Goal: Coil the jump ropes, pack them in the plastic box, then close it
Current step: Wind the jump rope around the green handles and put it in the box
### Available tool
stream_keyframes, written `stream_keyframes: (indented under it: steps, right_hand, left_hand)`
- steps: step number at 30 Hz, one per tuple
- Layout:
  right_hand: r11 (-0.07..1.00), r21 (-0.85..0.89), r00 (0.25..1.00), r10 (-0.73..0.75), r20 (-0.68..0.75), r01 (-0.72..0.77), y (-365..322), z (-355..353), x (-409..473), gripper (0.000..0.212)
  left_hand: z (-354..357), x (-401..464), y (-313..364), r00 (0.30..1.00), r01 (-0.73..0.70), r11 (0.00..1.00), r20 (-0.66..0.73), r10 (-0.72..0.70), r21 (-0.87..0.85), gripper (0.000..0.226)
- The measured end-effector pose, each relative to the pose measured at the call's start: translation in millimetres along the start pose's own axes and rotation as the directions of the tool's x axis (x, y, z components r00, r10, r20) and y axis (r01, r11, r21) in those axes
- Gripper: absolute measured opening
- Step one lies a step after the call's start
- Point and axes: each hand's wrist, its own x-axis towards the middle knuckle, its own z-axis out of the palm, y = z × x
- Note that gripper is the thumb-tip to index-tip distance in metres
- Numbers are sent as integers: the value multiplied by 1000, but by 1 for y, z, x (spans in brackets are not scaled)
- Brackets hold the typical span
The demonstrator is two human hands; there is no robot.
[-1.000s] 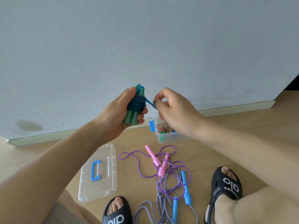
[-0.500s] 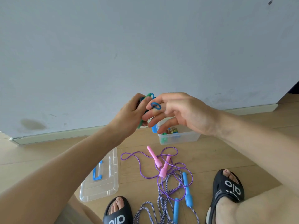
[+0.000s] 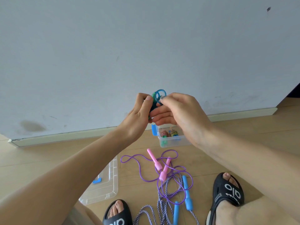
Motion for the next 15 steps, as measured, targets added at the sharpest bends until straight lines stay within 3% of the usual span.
stream_keyframes:
  steps: [8, 11, 15]
  right_hand:
    - [962, -260, 996, -87, 5, 86, 4, -3, 4, 29]
    - [882, -465, 995, -96, -6, 82, 3, -5, 6, 29]
    - [792, -604, 994, -109, -6, 84, 1, -6, 8, 31]
  left_hand:
    - [1, 5, -6, 999, -32, 998, -40, 34, 58, 23]
    - [3, 6, -7, 999, -48, 997, -22, 49, 53, 22]
    - [3, 5, -11, 996, -87, 991, 13, 86, 106, 11]
